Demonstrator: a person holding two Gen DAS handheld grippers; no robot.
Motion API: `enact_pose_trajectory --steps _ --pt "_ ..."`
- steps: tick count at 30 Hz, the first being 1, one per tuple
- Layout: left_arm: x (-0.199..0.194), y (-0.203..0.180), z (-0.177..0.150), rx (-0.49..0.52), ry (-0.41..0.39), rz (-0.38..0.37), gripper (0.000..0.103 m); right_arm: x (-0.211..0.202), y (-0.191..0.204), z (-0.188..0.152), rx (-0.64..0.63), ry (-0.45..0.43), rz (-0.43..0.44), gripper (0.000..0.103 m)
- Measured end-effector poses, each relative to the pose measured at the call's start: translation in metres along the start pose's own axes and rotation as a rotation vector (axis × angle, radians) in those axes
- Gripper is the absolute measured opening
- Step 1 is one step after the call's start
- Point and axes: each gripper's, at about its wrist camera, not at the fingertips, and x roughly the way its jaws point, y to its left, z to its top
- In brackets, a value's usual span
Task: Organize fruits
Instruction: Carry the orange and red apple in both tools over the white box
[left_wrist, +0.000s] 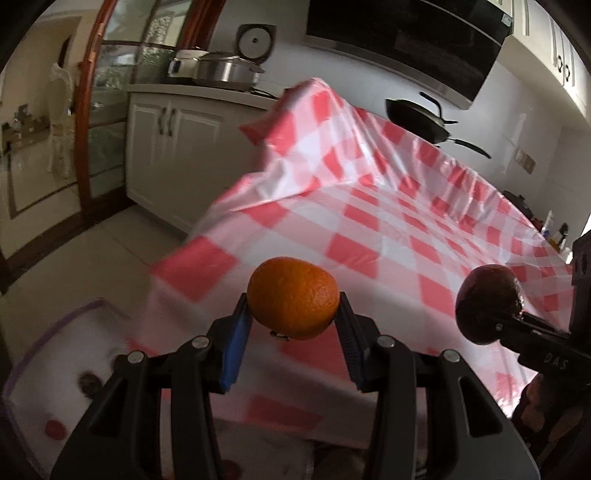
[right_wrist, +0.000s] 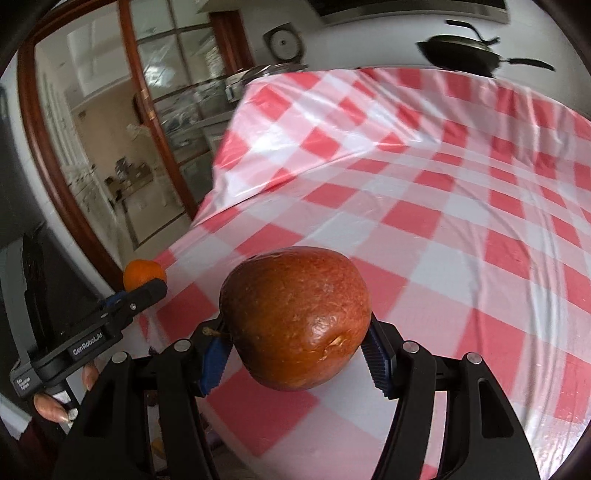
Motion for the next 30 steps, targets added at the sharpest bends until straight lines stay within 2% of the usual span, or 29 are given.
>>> enact_pose_trajectory --steps 11,20,26,30 --pt "-0.030 0.056 -0.014 -0.008 0.007 0.160 0.045 0.019 0.073 -0.006 -0.211 0.050 0.115 0.062" --pt "-0.041 0.093 -0.027 -0.011 0.037 0.299 0.045 0.039 0.135 -0.026 -0.398 0.112 0.195 0.062" --pt "-0.030 0.120 -0.038 -0.013 0.113 0.441 0.045 0.053 0.169 -0.050 -0.539 0.162 0.225 0.062" --pt "-0.023 0.138 -0.044 -0.038 0.162 0.492 0.045 0.061 0.188 -0.068 -0.631 0.203 0.242 0.062"
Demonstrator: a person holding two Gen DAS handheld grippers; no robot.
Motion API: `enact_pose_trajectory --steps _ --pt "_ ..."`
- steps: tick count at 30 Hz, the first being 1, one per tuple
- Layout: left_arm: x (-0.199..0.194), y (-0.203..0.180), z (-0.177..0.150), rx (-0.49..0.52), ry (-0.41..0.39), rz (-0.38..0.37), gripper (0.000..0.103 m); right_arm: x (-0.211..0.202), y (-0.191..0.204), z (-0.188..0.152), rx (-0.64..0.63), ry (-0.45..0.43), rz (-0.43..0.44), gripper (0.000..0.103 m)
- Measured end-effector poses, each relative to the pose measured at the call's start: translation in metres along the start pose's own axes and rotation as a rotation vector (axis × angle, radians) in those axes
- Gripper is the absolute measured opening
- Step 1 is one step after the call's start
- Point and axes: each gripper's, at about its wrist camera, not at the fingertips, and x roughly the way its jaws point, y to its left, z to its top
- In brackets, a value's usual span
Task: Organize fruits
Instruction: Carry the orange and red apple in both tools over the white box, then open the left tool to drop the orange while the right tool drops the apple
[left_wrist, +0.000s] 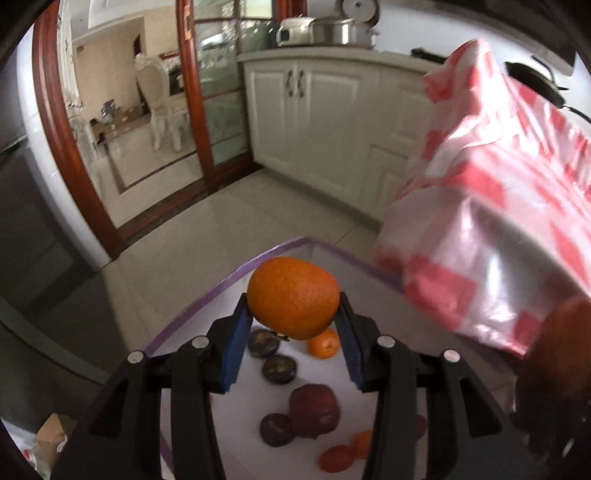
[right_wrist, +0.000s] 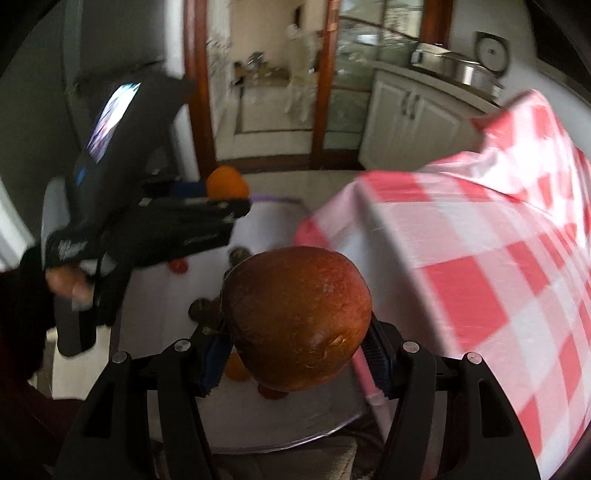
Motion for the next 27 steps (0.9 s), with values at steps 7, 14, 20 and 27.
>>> enact_pose_trajectory --steps 7,14,20,27 --pt "0.023 0.012 -0.009 -0.034 0.082 0.047 0.046 0.035 0.015 -0.003 -0.061 0.093 0.029 0.062" --pt "0.046 0.023 -0.016 -0.104 0.165 0.053 0.046 0.070 0.016 -0.006 -0.038 0.188 0.047 0.062" --pt "0.071 0.031 -0.023 -0.180 0.240 0.077 0.046 0.102 0.014 -0.004 -0.031 0.273 0.055 0.062" --pt "0.084 0.041 -0.033 -0.221 0.285 0.098 0.046 0.115 0.024 -0.011 -0.065 0.348 0.066 0.062"
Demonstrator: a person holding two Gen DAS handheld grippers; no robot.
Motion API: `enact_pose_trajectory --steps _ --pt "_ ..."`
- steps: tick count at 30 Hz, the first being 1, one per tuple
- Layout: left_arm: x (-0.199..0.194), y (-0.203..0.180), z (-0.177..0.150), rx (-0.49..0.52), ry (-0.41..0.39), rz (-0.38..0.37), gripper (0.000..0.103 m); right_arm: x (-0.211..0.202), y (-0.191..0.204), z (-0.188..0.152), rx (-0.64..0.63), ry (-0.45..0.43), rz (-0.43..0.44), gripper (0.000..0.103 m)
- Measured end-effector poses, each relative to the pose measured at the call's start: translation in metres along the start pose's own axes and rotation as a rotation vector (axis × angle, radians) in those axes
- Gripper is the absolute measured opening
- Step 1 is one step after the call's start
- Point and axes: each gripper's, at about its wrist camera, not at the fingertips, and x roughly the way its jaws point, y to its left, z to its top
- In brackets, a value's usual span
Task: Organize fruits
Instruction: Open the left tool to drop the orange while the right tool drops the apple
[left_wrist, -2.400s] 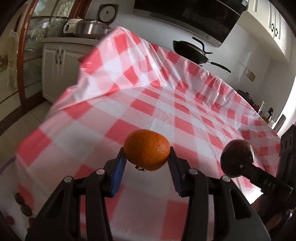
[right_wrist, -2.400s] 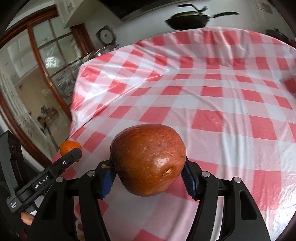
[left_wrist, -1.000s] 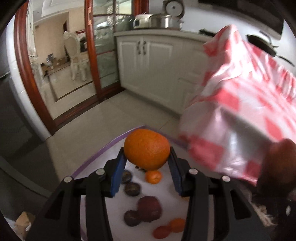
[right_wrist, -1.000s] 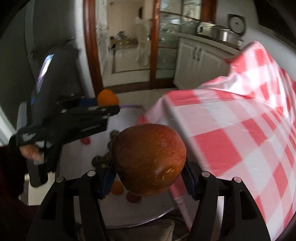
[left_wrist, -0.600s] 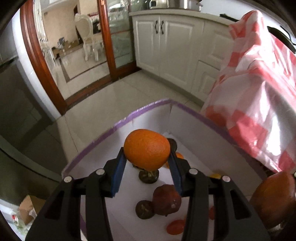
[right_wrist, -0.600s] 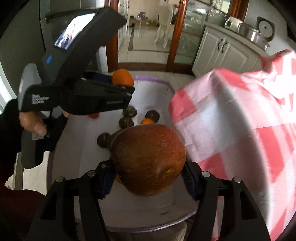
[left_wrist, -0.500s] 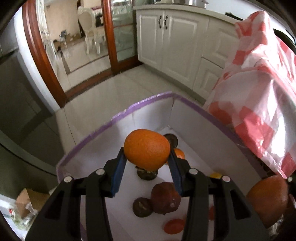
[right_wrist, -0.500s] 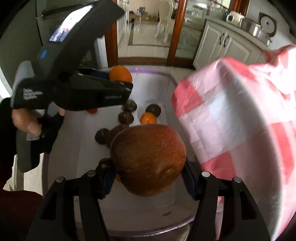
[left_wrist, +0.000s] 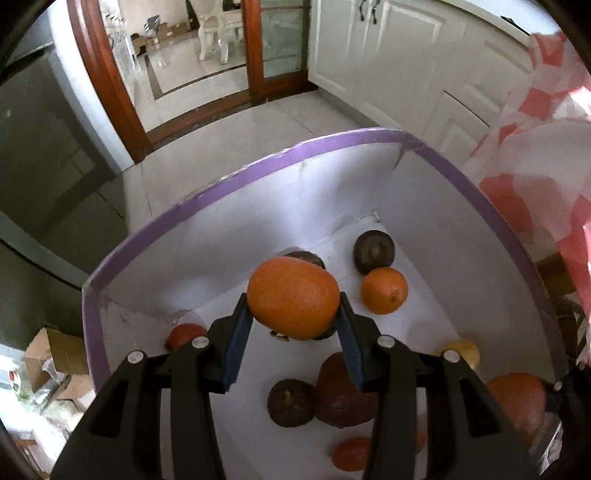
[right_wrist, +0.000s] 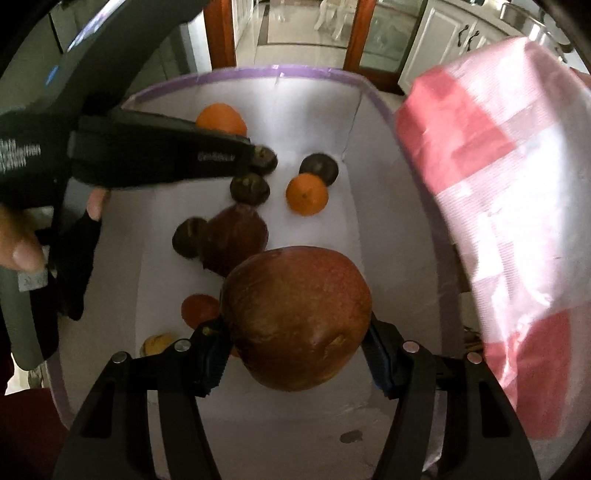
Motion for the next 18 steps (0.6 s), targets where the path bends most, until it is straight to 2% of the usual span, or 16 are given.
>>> enact_pose_trajectory --steps 7,11,14,17,18 --pt "-0.008 0.004 0.000 -0.019 -0.042 -0.066 0.049 0.009 -0.002 0.002 0.015 0.033 0.005 0.062" --pt "-0.017 -0.010 0.002 0.026 -0.104 -0.072 0.050 0.013 -0.005 0.002 0.041 0.031 0.009 0.062" --pt "-0.015 -0.019 0.005 0.053 -0.109 -0.071 0.050 0.014 -0.003 0.002 0.036 0.031 0.013 0.062" --pt "-0.011 -0.021 0.007 0.045 -0.103 -0.093 0.061 0.013 -0.004 0.002 0.029 0.041 0.014 0.062" --pt "-0.010 -0.020 0.008 0.039 -0.102 -0.093 0.067 0.015 -0.003 0.002 0.024 0.050 0.014 0.062"
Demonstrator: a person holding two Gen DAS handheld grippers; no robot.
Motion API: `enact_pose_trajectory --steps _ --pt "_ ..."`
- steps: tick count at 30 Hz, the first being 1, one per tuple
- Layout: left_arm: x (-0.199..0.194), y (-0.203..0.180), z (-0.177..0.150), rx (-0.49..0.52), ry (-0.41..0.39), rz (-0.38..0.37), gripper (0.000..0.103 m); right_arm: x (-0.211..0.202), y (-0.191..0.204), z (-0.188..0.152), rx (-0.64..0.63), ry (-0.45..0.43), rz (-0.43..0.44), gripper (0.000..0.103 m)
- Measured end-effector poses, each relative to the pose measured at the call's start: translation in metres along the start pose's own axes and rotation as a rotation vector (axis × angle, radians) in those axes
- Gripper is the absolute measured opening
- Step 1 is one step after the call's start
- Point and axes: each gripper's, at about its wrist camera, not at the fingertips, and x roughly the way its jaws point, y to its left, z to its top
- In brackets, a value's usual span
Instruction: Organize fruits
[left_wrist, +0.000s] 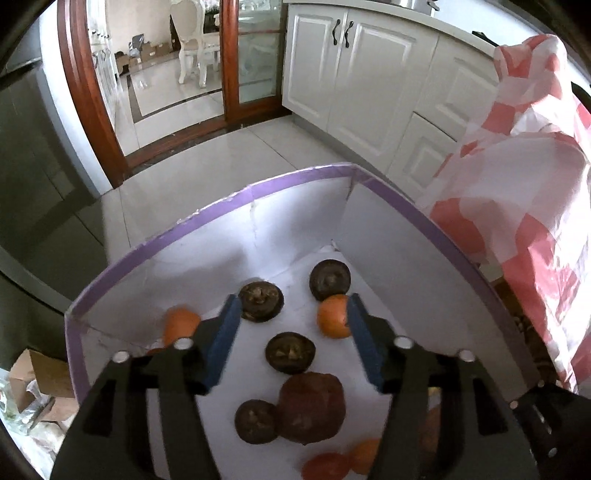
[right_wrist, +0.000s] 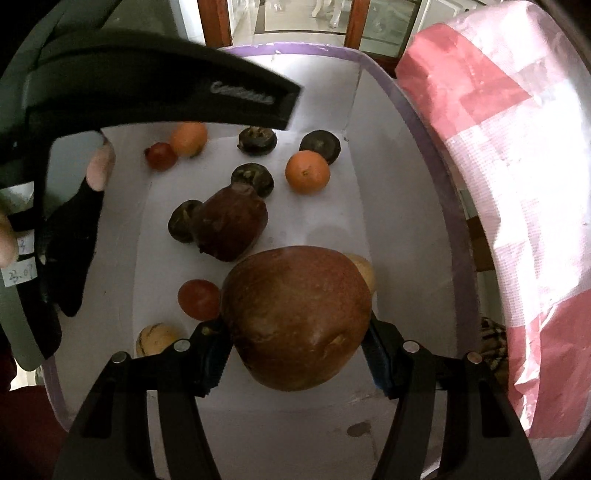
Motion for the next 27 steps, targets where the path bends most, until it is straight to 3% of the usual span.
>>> enact_pose_trajectory --steps 7,9,11,16,19,22,27 --pt "-0.003 0.015 0.004 -0.046 -0.011 0.033 0.078 0.024 0.005 0.009 -0.024 0.069 -0.012 0.063" --pt "-0.007 0.022 0.008 -0.067 -0.029 0.052 0.078 0.011 -0.001 0.016 0.002 -0.018 -0.025 0.069" --pt "-0.010 0.030 0.013 -0.091 -0.051 0.074 0.082 -0.004 -0.007 0.021 0.016 -0.116 -0.044 0.084" --pt "-0.033 0.041 0.020 -0.123 -0.167 0.115 0.085 -0.019 -0.018 0.024 0.043 -0.137 -0.037 0.084" --pt "-0.047 0.040 0.021 -0.083 -0.246 0.156 0.095 -0.029 -0.009 0.013 -0.039 -0.139 -0.049 0.084" --pt "-0.072 0.037 0.021 -0.032 -0.353 0.202 0.097 -0.045 0.004 -0.007 -0.162 -0.156 -0.057 0.084" --pt "-0.108 0.028 0.018 0.029 -0.411 0.174 0.101 -0.064 0.012 -0.039 -0.204 -0.182 -0.089 0.084"
